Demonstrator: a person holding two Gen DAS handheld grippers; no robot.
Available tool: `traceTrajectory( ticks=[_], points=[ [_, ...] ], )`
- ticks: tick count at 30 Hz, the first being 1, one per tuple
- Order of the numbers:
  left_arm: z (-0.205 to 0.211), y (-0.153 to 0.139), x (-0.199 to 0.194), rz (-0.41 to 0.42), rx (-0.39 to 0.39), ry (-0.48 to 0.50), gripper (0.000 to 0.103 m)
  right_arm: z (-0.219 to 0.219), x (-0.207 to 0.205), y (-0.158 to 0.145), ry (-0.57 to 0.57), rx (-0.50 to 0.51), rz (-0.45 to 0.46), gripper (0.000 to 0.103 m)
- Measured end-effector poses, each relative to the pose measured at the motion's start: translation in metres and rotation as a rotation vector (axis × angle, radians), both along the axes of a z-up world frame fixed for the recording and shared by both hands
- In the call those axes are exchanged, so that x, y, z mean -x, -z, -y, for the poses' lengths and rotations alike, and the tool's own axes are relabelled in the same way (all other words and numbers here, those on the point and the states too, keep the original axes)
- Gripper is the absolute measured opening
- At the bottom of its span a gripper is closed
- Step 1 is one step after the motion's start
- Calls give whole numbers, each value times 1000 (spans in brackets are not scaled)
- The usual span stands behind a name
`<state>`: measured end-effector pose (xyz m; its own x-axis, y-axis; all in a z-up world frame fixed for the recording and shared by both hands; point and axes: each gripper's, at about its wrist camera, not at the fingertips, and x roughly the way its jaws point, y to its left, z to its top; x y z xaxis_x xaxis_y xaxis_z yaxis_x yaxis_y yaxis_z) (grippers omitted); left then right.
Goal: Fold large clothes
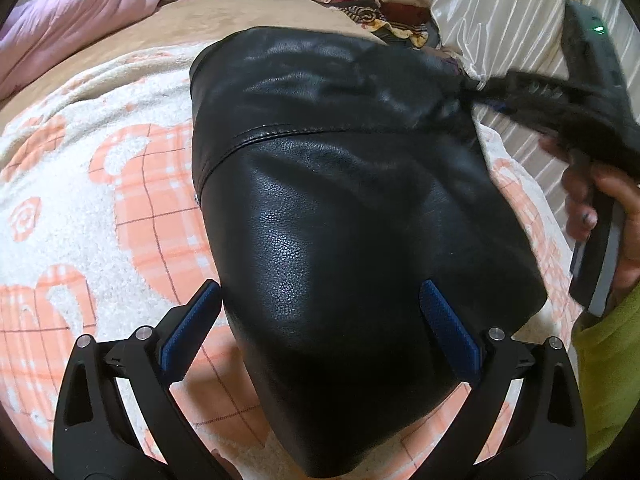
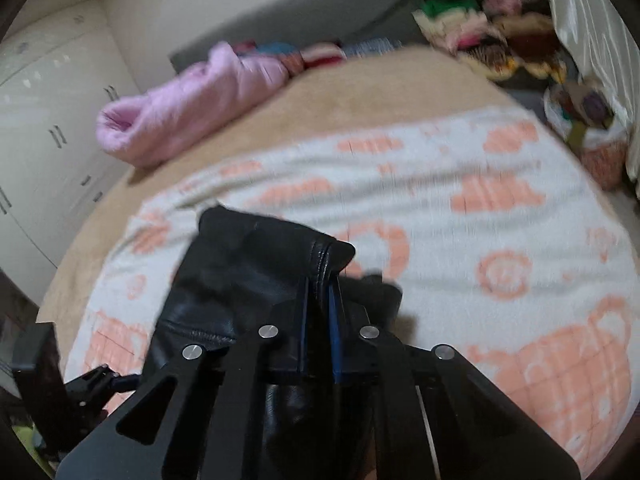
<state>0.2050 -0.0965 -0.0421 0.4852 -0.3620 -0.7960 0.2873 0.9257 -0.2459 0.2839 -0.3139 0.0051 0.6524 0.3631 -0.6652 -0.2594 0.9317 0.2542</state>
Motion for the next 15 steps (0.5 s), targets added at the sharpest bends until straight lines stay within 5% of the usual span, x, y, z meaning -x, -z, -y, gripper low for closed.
traceTrajectory(
  ticks=[7,14,15],
  points=[
    [8,2,3,4,-14,25,93,17,-19,45,94,10,-103,12],
    [11,1,3,2,-21,18,93,21,-17,59,157,20,-132,28],
    [10,1,3,0,-18,14,93,21,-16,57,165,21,-134,37]
  ],
)
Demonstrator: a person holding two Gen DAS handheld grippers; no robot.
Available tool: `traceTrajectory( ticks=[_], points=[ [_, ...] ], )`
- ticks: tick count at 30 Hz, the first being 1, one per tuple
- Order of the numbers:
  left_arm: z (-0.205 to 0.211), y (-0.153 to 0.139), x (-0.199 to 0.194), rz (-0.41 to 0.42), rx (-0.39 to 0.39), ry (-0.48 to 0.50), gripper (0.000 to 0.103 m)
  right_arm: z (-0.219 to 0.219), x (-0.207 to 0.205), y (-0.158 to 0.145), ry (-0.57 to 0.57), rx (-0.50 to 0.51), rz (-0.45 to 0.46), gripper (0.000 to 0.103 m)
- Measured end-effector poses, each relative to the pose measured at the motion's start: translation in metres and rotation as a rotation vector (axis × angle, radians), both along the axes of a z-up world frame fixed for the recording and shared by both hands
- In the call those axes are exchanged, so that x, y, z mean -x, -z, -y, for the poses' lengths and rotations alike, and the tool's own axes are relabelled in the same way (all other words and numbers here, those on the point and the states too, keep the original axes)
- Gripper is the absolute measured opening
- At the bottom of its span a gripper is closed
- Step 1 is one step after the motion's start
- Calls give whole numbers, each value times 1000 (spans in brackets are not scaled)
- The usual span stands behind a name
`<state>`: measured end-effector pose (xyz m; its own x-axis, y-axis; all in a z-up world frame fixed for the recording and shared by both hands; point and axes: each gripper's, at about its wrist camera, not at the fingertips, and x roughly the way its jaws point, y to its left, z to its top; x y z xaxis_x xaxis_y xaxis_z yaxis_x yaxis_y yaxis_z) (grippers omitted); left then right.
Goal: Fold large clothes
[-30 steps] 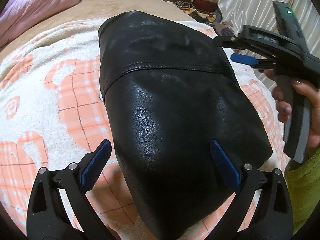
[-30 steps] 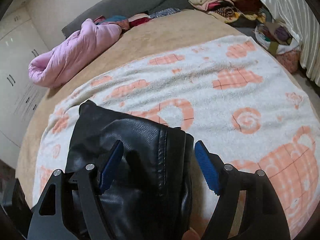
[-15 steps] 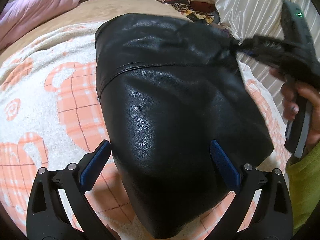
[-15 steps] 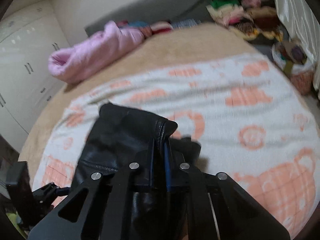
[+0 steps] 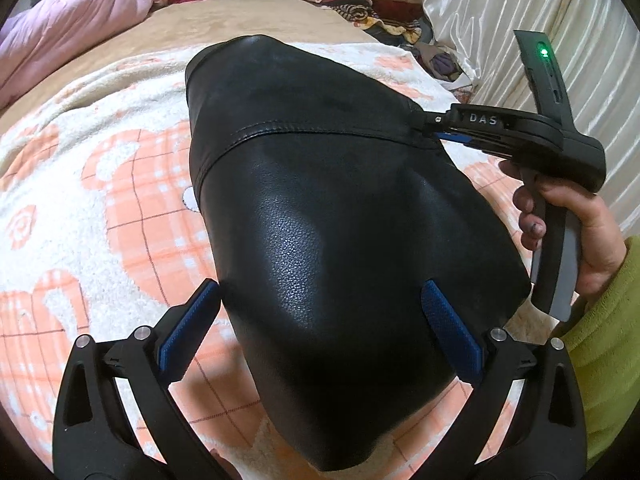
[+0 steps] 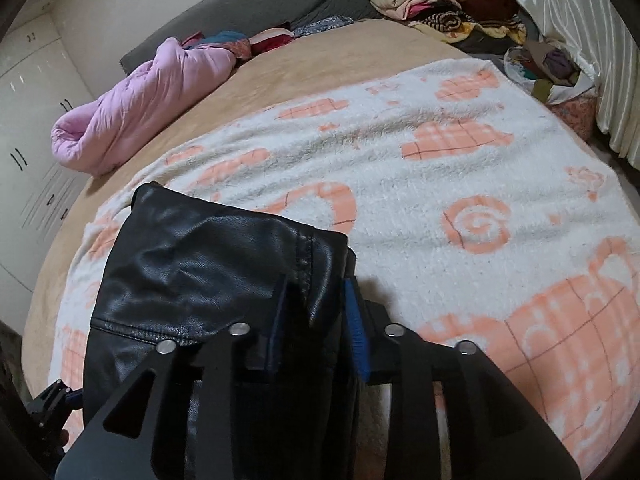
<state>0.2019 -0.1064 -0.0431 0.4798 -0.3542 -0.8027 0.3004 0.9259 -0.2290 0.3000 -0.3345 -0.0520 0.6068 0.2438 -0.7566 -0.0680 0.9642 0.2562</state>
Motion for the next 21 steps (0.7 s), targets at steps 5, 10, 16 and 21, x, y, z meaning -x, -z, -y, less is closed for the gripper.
traceTrajectory(
  ticks=[5,10,16,21],
  points=[
    [-1,-5,-2,5,5,-5,93,11,9,-6,44,-78,-18,60],
    [-1,-15,0,25,-1,-7,93,15,27,-23,53,-96,25,81],
    [-4,-30,4,54,-8,-22,93,13,57,-52,33,-118,93,94],
    [-7,-44,14,80,3,-31,94,8,92,-74,16,-115,145,97]
  ],
)
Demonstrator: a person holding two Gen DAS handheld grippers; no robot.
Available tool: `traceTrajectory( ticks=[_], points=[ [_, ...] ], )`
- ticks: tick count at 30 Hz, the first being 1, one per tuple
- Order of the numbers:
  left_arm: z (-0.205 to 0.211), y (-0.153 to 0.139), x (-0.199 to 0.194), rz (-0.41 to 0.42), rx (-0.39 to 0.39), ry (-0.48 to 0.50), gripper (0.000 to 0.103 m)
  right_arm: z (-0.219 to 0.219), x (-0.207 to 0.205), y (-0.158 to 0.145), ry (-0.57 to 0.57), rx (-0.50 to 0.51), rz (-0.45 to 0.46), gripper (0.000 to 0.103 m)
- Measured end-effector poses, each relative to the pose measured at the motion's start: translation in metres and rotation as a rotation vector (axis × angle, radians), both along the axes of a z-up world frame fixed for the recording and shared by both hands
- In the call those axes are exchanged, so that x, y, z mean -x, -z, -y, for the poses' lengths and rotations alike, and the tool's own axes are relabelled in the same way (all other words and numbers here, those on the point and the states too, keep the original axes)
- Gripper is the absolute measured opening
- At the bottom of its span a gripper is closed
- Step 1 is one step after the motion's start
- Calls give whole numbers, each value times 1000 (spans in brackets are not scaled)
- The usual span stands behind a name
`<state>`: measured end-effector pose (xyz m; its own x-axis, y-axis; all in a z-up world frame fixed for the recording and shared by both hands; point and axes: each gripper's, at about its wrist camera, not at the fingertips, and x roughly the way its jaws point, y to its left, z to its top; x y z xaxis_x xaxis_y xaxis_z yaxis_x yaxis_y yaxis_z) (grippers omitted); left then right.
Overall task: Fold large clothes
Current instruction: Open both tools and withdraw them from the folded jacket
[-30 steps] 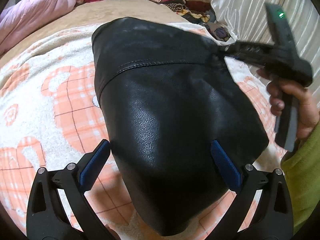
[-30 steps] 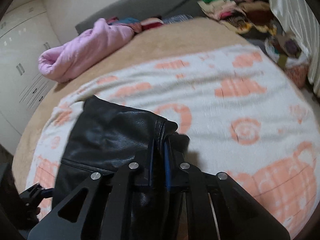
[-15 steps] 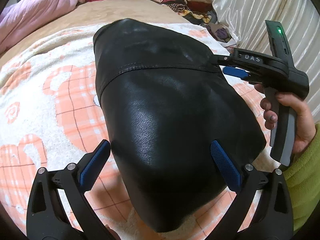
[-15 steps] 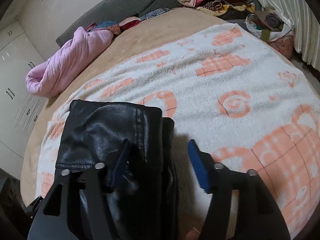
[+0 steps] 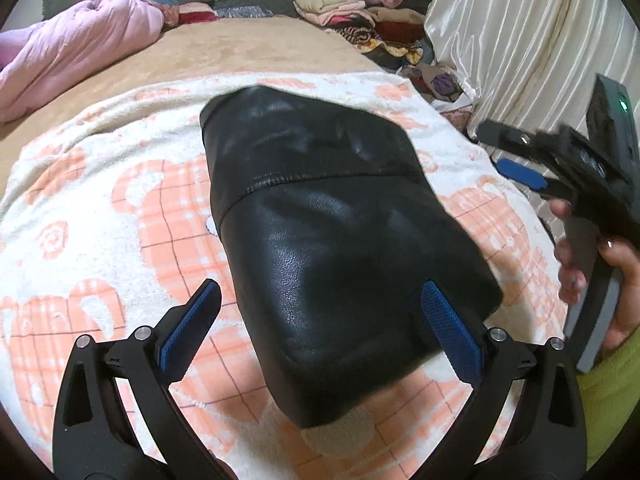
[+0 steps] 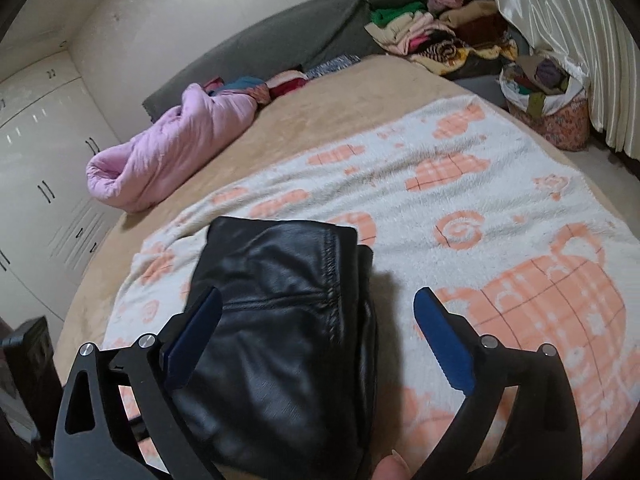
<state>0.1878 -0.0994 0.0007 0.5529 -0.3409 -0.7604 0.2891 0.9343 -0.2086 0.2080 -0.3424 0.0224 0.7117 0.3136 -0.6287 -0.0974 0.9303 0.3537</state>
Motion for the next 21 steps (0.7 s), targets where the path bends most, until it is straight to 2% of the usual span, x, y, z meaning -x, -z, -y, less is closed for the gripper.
traceTrajectory(
  ticks=[10,18,21],
  points=[
    [-11,-25,36,88,14,-30,94,-19,90,-25,-15,53,134,99],
    [-24,-25,76,147,26,-50,94,-31,153,-4,-10,66,179,99],
    [-29,-19,90,154,17,-54,94,-44,174,4,-9,130,210,99]
  ],
)
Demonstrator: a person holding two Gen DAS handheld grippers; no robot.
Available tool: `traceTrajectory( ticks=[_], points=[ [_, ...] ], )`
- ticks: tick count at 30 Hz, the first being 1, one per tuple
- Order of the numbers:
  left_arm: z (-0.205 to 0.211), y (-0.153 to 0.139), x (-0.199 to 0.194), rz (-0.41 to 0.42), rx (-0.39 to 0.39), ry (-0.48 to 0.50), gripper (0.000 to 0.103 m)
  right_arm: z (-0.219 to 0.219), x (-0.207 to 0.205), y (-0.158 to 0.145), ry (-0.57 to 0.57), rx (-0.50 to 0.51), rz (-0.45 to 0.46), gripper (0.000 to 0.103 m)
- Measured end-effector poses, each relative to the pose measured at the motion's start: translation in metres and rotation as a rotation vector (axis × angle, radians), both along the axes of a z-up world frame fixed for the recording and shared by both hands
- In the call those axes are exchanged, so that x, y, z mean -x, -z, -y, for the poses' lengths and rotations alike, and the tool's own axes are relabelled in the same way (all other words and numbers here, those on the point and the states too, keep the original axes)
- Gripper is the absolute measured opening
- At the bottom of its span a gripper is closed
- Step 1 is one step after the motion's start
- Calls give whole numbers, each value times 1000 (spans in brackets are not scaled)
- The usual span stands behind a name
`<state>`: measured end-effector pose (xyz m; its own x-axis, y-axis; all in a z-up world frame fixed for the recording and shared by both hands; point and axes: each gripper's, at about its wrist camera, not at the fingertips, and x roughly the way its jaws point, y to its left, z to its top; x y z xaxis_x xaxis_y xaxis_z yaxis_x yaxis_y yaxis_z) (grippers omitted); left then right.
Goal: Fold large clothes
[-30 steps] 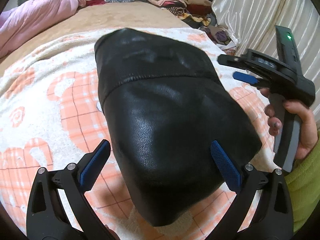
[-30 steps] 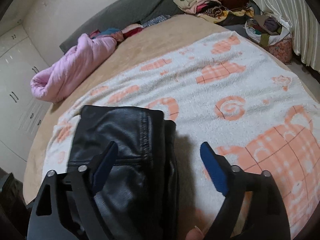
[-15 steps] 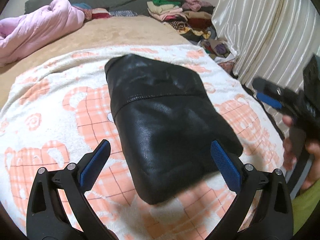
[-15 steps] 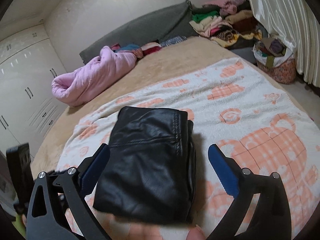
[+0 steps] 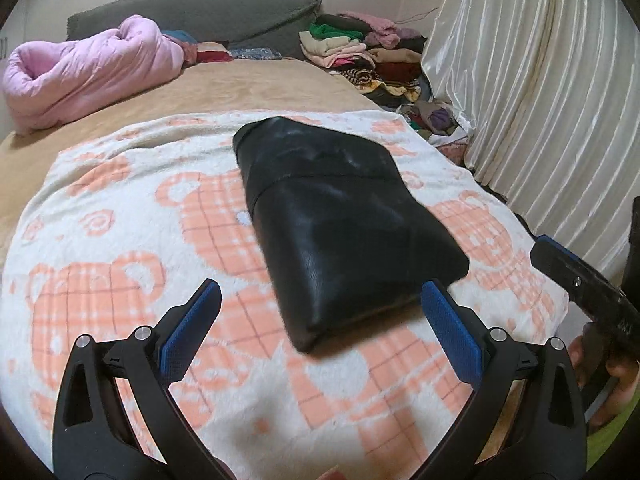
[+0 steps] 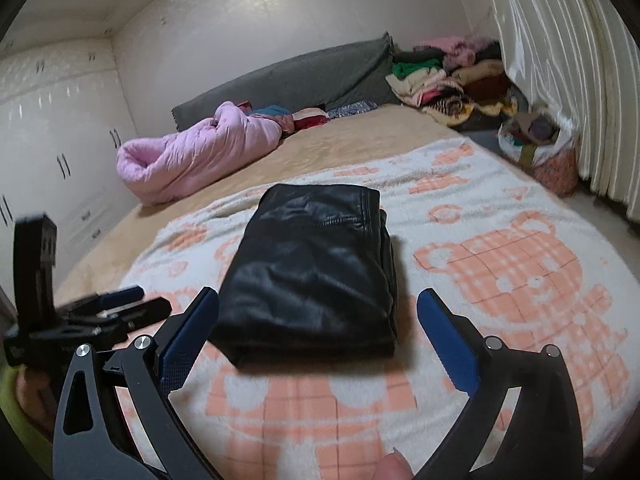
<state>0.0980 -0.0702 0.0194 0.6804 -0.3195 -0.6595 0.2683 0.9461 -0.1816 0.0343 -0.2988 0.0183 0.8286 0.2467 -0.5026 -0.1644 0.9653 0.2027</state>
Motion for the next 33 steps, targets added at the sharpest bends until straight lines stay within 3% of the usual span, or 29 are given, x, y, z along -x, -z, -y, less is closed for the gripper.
traceTrajectory(
  ticks=[5,13,33],
  points=[
    [-11,16,17,-25,9,-30,94,-14,19,17,7,59,20,99],
    [-25,29,32,-42,1,-70,94,-19,30,39,0,95,-54,99],
    [-33,28,35,-42,-22,-96,94,-21,31,38,-2,100,-67,99]
  ],
)
